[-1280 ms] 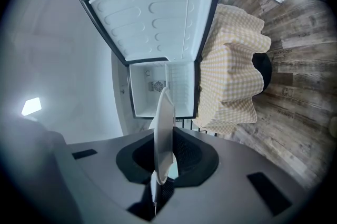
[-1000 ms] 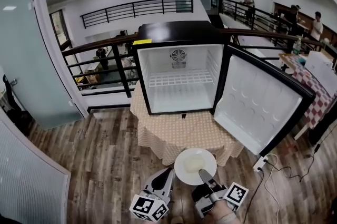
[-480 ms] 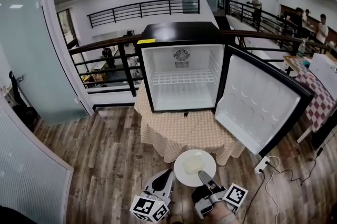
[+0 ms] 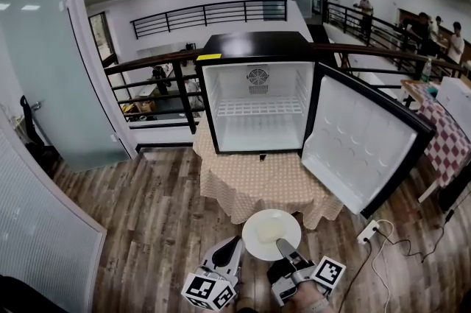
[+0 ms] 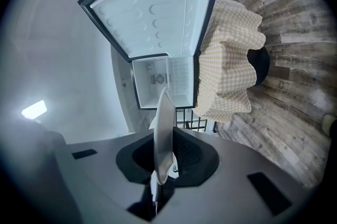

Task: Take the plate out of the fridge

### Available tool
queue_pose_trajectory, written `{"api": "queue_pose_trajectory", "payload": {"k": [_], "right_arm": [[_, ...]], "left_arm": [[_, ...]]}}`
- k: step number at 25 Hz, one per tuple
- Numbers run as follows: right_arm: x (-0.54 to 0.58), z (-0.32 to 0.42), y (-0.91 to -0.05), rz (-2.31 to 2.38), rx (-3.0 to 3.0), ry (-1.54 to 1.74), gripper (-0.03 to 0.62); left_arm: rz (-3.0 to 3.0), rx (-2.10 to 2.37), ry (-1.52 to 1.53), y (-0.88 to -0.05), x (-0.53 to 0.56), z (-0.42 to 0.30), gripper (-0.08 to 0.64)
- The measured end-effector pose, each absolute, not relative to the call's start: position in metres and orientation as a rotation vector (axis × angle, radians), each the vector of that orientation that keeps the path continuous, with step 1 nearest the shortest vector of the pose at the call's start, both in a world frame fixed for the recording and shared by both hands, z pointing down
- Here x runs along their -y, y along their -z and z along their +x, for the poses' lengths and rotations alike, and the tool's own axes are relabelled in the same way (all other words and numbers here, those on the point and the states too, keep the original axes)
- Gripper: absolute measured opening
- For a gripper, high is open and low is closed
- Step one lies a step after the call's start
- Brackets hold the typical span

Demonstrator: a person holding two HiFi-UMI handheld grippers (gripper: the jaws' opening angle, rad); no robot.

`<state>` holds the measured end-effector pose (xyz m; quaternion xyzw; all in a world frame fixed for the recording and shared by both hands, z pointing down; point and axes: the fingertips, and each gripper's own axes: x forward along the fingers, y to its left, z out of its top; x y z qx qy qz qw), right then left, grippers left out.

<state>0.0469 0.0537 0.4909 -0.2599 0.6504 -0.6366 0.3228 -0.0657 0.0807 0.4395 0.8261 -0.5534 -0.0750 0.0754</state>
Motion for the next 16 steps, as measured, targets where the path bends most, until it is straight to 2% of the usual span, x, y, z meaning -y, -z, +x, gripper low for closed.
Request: {"api": "queue_pose_trajectory", "payload": {"k": [16], "right_arm": [[-0.086,0.075,-0.498,-0.658,-1.712,1.716,0.054]], "left_arm": [[2.471,1.663,0.205,-0.444,-0.106,-0.027,0.011]]}}
